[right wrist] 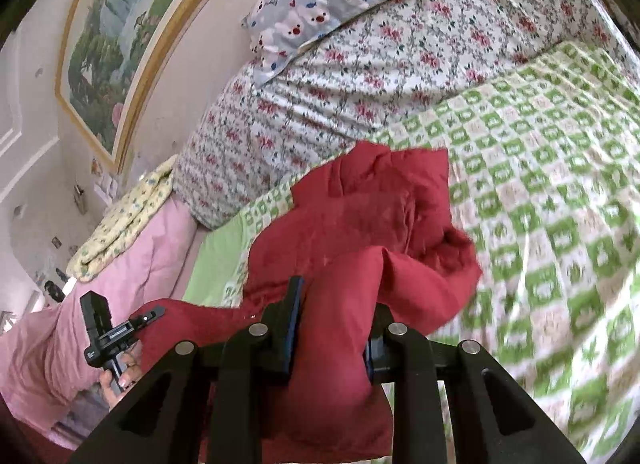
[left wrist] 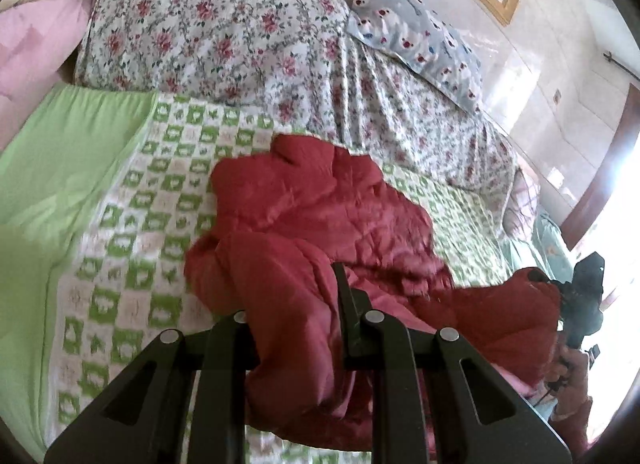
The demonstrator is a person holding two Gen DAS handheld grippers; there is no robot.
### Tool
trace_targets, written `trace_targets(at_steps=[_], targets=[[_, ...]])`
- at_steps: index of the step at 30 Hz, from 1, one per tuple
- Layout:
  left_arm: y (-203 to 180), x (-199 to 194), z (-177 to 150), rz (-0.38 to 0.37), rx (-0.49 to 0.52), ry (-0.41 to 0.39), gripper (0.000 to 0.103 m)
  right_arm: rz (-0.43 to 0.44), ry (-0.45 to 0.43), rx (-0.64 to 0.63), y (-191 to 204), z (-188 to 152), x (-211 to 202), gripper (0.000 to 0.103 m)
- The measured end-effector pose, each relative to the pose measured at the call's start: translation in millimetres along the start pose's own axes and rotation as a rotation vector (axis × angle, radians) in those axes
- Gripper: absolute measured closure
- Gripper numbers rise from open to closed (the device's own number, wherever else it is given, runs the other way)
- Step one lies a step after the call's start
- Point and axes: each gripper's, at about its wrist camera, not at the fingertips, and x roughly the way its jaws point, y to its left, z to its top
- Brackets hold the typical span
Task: Fold large clothes
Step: 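Lift the hem with the right gripper and fold it toward the collar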
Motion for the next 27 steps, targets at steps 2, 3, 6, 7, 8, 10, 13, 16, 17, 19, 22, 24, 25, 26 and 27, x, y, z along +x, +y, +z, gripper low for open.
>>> trace_targets(at_steps=[2,3,6,7,8,10,13,16,17,19,22,24,25,26,27], targets=[[4,9,14,-0.004,-0.025,0.000,0.085,-0.008,-0.014,0.003,-1,14,9,0.080],[6,14,21,-0.005,-0.035,-0.002,0.085,-0.010,-0.018,0.006,-2,21,14,0.080],[13,28,42,-0.006,-0.065,-0.005,0.085,-0.024,-0.032,0.001,-3,41,29,0.080],[15,34,49,-0.004,-0.072,-0.006,0.085,-0.028,-0.037,-0.001,-3,48,35,0.080],[16,39,55,-0.001,-0.077,-0.007,0.085,-0.030,-0.041,0.000,-4,54,41,0.080],[17,48,63,0.008,-0.083,-0.008,0.085,-0.029,-0.047,0.012,-8,64,53,0.080],[21,70,77,0.033,-0.115,-0.008,0.085,-0.032,-0.056,0.050,-20,78,78,0.080],[25,93,89,0.055,-0.142,-0.004,0.085,-0.052,-0.063,0.085,-32,92,100,0.080],[26,99,92,0.060,-0.146,-0.002,0.085,-0.057,-0.064,0.092,-36,95,106,0.080],[29,119,102,0.078,-0.156,0.011,0.085,-0.072,-0.064,0.109,-43,103,121,0.080],[34,144,114,0.098,-0.164,0.037,0.085,-0.096,-0.055,0.149,-58,114,144,0.080],[39,164,121,0.119,-0.167,0.058,0.084,-0.111,-0.054,0.177,-70,119,157,0.080],[42,173,123,0.131,-0.165,0.065,0.084,-0.125,-0.053,0.191,-78,122,166,0.080],[45,183,125,0.145,-0.165,0.076,0.084,-0.136,-0.052,0.201,-83,123,172,0.080],[49,194,127,0.161,-0.163,0.089,0.084,-0.147,-0.052,0.215,-89,125,178,0.080]])
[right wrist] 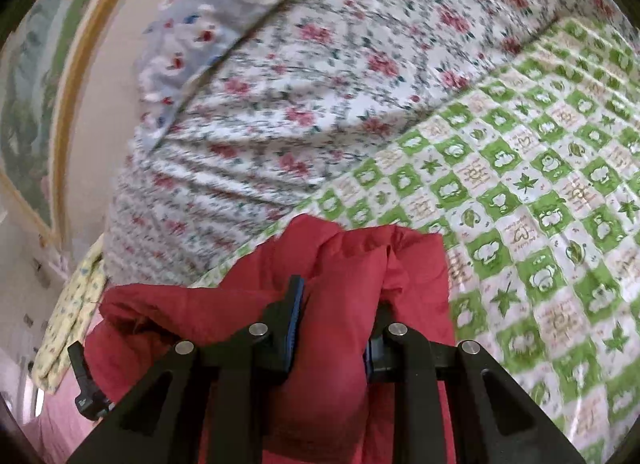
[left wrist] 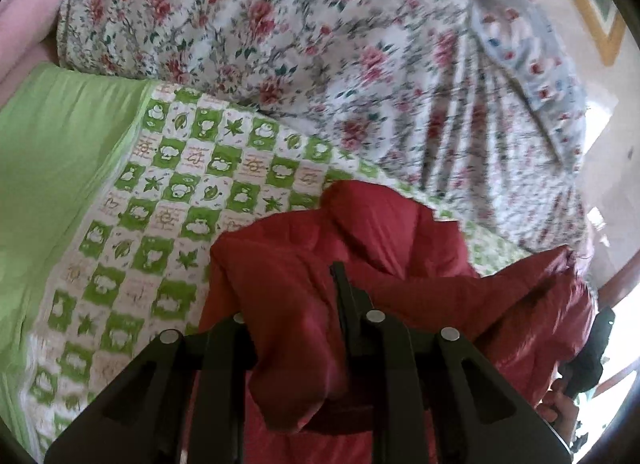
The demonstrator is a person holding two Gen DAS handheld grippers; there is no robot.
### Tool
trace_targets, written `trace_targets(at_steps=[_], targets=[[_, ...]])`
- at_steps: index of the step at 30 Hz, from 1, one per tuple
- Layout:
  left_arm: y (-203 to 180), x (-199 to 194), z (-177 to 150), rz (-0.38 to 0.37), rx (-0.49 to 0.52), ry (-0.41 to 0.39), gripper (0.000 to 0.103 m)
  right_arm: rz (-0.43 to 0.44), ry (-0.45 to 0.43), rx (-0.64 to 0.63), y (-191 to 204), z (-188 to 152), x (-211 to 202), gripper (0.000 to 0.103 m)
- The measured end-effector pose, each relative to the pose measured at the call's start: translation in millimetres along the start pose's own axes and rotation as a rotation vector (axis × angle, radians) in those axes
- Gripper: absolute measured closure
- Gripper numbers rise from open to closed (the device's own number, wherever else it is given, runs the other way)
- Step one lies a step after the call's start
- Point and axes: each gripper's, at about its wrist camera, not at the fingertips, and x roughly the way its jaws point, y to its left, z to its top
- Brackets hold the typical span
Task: Fold large clothes
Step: 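Lift the hem with the right gripper and fold it toward the collar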
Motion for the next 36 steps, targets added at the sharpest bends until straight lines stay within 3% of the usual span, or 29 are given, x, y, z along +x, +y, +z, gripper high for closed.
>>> trace_targets(at_steps=[7,14,20,25,30,36], targets=[[16,58,14,0.010,-0.028,0.046,0.082,-0.049,-0.010,0.071,-27,8,45,0.079],[16,87,24,0.052,-0.041,0.072,0.081,-0.105,-0.023,0.088,-37,10,73,0.079],[15,63,24,0.023,-0.012,0.048,0.074,-0.133,-0.036,0.107,-46,8,84,0.079],[13,16,17,0.024,0.006,-0.054,0.062,-0.178,-0.056,0.074,-40,7,86,0.079],[0,-21,1,0.015,0.064,-0.116,0.061,-0.210,-0.056,0.063,-40,10,92,0.079],[-45,-18,-33,-0.073,0.242,-0.054,0.061,-0.229,-0.046,0.056,-37,14,98,0.077]])
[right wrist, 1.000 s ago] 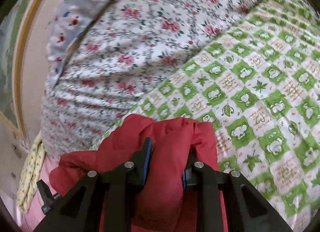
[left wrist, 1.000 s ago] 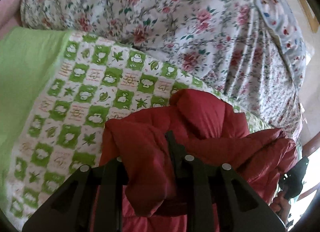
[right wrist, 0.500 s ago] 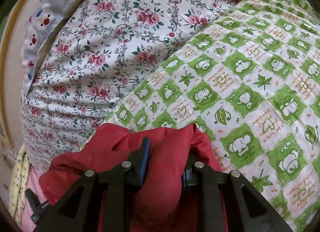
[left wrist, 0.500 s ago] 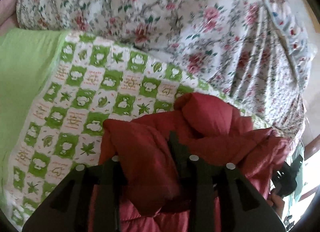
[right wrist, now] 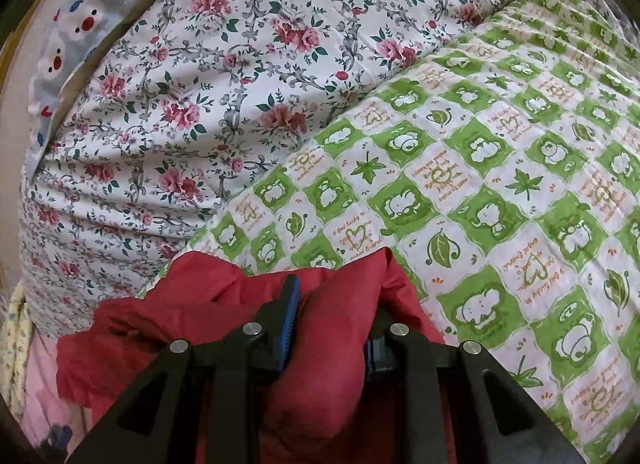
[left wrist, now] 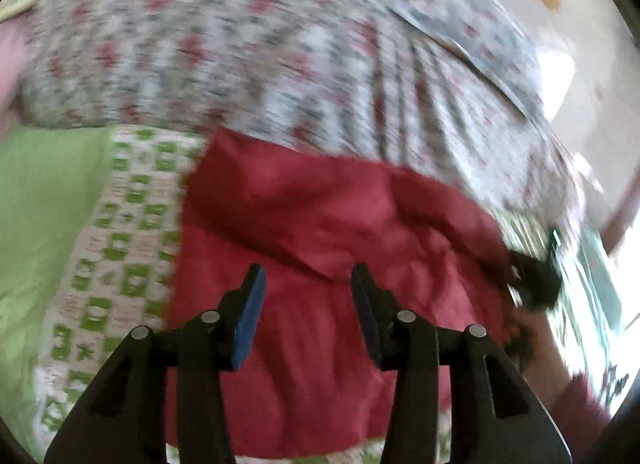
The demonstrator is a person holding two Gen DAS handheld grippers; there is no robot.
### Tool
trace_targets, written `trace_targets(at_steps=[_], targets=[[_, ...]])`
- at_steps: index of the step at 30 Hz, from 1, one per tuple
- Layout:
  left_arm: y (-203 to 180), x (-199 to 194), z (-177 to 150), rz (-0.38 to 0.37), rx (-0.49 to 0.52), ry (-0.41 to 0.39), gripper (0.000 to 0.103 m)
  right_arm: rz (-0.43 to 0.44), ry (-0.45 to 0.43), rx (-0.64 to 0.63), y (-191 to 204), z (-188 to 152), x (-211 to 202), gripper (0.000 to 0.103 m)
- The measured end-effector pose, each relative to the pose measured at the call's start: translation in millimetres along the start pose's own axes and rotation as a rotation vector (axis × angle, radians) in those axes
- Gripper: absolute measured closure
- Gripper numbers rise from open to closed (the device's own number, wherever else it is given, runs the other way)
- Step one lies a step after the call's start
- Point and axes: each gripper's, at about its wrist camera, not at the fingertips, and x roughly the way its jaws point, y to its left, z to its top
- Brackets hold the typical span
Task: Fold large clothes
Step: 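Lift the hem with the right gripper and fold it toward the collar, then open the right gripper and release the folded hem onto the jacket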
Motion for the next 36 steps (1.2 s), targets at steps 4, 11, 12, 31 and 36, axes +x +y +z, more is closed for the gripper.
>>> trace_targets(at_steps=[4,11,12,31,36], targets=[[-40,36,-23,0.058,0.125,0.113,0.060,0.020,0.013,0.000,5,4,-5,0.069],[-35,87,-32,0.167,0.124,0.148,0.059,0.146,-0.057,-0.028,23,11,-68,0.043],[-33,91,-29,0.173,0.109,0.148,0.059,0.143,-0.091,-0.060,29,8,-81,0.038],[-26,122,-16,0.202,0.046,0.168,0.059,-0.001,0.209,-0.460,93,-54,18,0.030],[-23,130,-12,0.213,0.024,0.191,0.059,-0.019,0.219,-0.459,95,-55,31,0.030]])
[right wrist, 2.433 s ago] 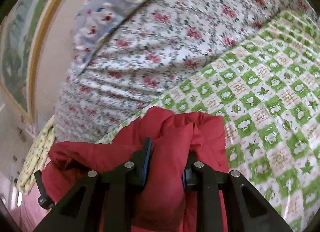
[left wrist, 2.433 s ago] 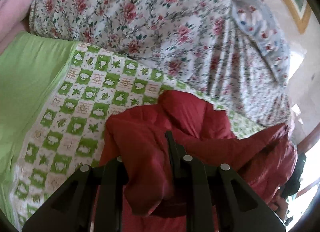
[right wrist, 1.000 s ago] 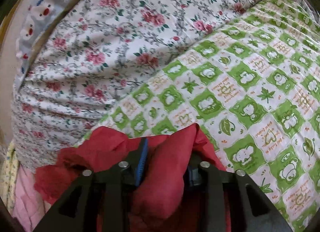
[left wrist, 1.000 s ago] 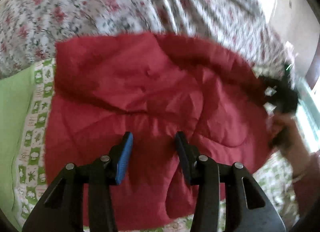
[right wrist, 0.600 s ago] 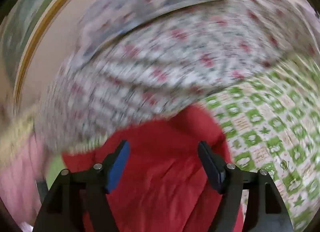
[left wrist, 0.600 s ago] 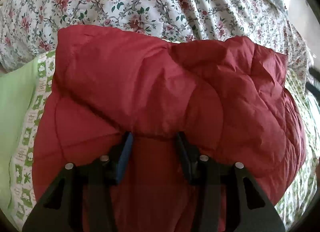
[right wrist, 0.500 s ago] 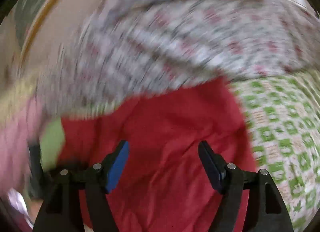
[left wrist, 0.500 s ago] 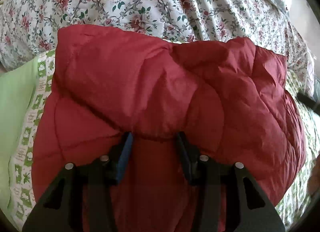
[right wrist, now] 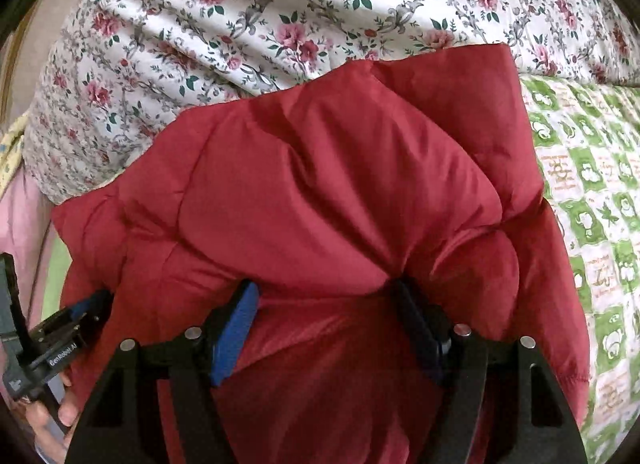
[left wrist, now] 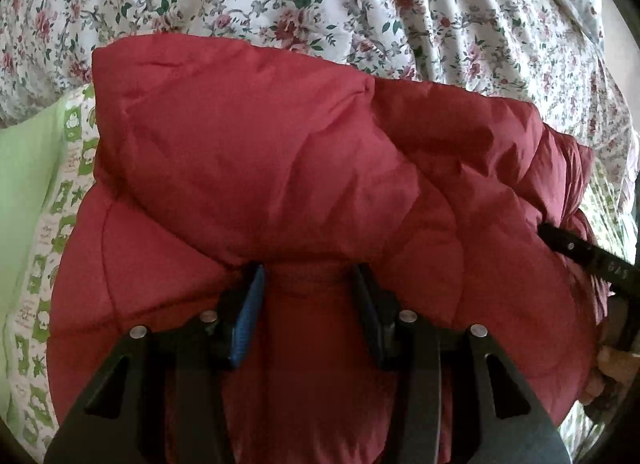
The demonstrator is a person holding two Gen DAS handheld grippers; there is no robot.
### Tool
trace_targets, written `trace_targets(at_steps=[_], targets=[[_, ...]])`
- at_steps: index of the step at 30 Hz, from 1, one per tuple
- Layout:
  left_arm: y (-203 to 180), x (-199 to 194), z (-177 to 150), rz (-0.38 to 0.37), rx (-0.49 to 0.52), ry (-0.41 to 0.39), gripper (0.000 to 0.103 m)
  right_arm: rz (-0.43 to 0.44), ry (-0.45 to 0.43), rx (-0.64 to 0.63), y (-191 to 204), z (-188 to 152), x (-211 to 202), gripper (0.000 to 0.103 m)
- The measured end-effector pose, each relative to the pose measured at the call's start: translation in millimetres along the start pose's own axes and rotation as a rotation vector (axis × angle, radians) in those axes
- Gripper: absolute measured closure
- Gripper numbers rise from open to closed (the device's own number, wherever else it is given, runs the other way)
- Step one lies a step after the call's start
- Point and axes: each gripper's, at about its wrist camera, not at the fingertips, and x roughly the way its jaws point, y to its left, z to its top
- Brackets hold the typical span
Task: Fold large clothes
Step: 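Open the right gripper and release the folded hem onto the jacket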
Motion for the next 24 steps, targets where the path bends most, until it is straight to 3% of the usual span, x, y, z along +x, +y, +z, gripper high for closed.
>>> trace_targets(at_steps=[7,13,18,24], targets=[[18,-36,-15,-0.072,-0.042,-0.016,0.059,0.017,-0.015,0.000,-6,-2,4,0.030],[27,-18,-23,-0.023,-0.035,-0.002,0.059,0.030,-0.029,0.003,-4,-3,-6,0.030],[25,-11,-25,0.005,-0.011,-0.009,0.059,0.092,-0.077,0.060,-14,-14,-48,0.030],[30,-23,-24,-0.054,-0.029,-0.002,0.059,0.125,-0.098,0.076,-36,-33,-92,0.027]])
